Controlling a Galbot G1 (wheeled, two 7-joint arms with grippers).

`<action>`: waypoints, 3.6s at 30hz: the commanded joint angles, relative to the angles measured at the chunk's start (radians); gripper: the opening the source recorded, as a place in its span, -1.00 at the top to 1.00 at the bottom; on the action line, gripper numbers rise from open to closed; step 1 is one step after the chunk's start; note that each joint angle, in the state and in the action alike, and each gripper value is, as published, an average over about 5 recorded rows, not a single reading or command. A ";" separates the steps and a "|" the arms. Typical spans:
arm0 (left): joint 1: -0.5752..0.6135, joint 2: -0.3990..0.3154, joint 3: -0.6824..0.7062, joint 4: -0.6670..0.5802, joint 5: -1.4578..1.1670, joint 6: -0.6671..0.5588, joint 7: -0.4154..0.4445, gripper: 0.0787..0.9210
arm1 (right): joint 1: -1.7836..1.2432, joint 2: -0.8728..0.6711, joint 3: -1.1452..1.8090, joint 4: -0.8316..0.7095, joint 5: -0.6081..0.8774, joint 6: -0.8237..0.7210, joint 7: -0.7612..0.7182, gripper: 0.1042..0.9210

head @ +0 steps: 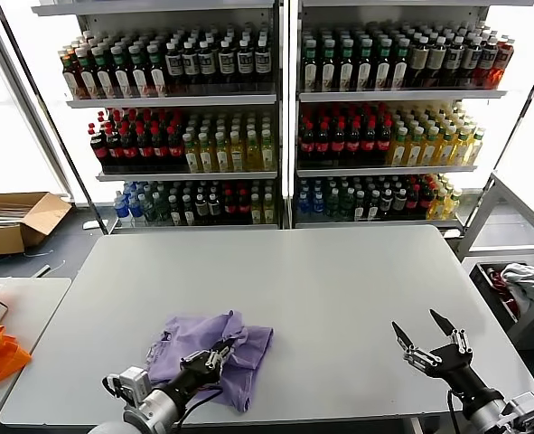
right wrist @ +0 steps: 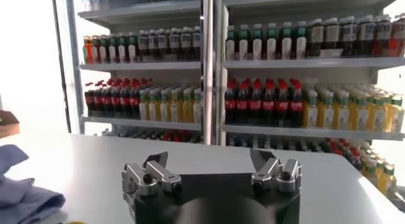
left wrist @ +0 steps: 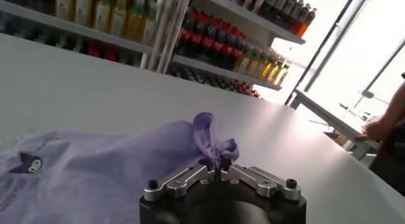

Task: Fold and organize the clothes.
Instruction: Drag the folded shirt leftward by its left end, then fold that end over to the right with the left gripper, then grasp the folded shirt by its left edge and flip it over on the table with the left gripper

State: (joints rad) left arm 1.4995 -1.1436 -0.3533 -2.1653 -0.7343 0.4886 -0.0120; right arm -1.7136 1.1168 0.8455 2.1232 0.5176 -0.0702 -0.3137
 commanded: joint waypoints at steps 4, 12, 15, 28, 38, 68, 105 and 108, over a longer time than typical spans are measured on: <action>-0.015 -0.071 0.083 0.004 0.072 -0.004 -0.024 0.92 | -0.002 0.011 -0.010 0.026 -0.010 -0.007 0.000 -0.76; 0.007 -0.052 -0.002 -0.108 0.014 -0.007 -0.083 0.49 | -0.007 0.025 -0.023 0.040 -0.014 -0.009 0.000 -0.76; 0.015 -0.035 -0.070 -0.149 -0.022 -0.007 -0.093 0.28 | -0.008 0.029 -0.029 0.044 -0.016 -0.009 0.000 -0.76; 0.023 0.085 -0.324 0.059 0.008 0.008 -0.104 -0.60 | -0.030 0.037 -0.023 0.045 -0.016 0.007 -0.004 -0.76; -0.010 0.024 -0.230 0.151 0.043 0.020 -0.099 -0.77 | -0.048 0.035 -0.007 0.023 -0.015 0.023 -0.006 -0.76; 0.007 -0.054 -0.187 0.183 0.023 -0.009 -0.042 0.11 | -0.046 0.045 -0.003 0.017 -0.014 0.029 -0.005 -0.76; 0.125 0.286 -0.824 -0.052 -0.282 0.074 -0.021 0.90 | -0.037 0.047 -0.034 -0.001 -0.016 0.058 -0.005 -0.76; 0.123 0.247 -0.639 -0.132 -0.192 0.079 -0.046 0.90 | -0.042 0.055 -0.035 -0.002 -0.022 0.061 -0.006 -0.76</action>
State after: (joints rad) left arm 1.6100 -0.9354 -1.1499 -2.0974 -0.9950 0.5414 -0.0255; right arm -1.7494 1.1632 0.8153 2.1238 0.5026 -0.0162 -0.3188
